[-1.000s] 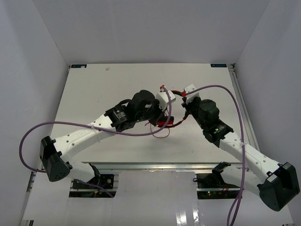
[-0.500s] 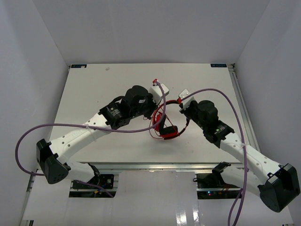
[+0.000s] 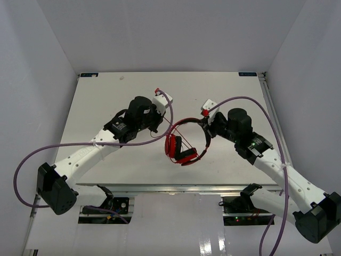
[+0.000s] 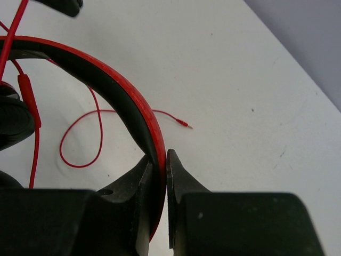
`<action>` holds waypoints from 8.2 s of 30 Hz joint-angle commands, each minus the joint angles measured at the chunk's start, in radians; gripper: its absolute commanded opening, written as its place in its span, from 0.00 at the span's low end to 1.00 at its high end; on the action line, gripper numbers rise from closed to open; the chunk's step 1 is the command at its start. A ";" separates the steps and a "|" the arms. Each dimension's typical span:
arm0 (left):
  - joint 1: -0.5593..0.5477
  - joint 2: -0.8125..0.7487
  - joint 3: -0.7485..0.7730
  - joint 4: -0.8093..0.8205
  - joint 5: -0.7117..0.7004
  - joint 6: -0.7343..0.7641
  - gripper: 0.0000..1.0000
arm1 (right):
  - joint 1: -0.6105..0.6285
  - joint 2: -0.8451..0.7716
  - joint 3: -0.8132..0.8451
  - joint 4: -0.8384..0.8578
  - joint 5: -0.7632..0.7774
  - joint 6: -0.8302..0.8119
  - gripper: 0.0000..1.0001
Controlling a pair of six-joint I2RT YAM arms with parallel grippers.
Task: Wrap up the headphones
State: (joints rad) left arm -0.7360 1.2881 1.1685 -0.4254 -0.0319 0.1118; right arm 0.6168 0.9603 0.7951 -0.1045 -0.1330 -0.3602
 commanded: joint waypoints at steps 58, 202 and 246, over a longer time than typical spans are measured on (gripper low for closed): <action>-0.069 0.278 -0.588 1.379 0.468 -0.508 0.38 | -0.319 0.236 0.627 -0.037 -0.407 0.828 0.08; -0.193 0.437 -0.546 1.750 0.297 -0.608 0.01 | -0.344 0.147 0.281 0.033 -0.087 0.847 0.08; -0.200 0.727 -0.374 1.908 0.228 -0.600 0.18 | -0.345 0.139 0.370 -0.022 -0.097 0.851 0.08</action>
State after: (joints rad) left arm -0.9316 2.0071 0.7733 1.3359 0.1904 -0.4714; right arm 0.2733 1.1351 1.0945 -0.1858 -0.2120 0.4622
